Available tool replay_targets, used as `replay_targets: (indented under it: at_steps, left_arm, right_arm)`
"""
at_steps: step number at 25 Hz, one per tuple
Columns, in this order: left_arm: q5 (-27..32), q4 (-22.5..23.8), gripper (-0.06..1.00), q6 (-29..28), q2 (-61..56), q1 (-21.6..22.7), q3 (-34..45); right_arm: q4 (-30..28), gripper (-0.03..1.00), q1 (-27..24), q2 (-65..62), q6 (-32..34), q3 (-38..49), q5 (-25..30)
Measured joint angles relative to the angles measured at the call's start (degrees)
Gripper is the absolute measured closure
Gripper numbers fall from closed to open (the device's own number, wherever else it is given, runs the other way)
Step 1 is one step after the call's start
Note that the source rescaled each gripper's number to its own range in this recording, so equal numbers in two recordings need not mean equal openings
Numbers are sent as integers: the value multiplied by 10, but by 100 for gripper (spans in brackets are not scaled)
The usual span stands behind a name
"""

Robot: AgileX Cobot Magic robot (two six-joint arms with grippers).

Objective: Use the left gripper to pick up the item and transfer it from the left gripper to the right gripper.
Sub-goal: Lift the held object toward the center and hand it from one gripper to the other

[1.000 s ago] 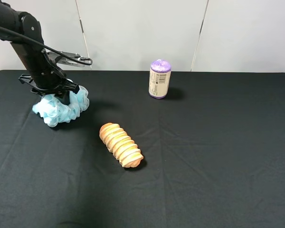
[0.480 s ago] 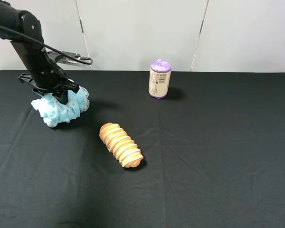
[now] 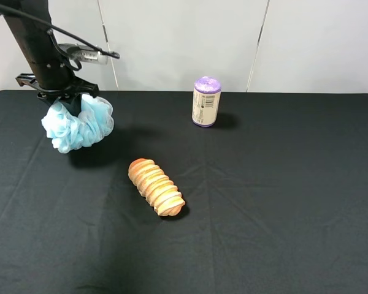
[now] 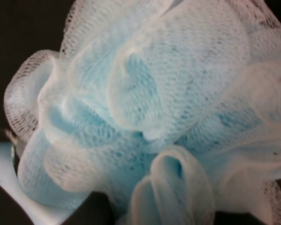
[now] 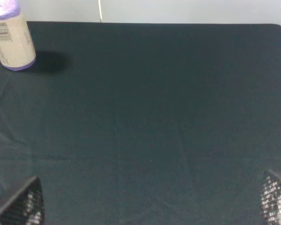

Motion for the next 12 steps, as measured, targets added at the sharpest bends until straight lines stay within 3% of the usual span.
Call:
replay_targets:
  at_steps: [12]
  left_arm:
    - [18, -23, 81, -2, -100, 0, -1]
  right_arm:
    - [1, -3, 0, 0, 0, 0, 0]
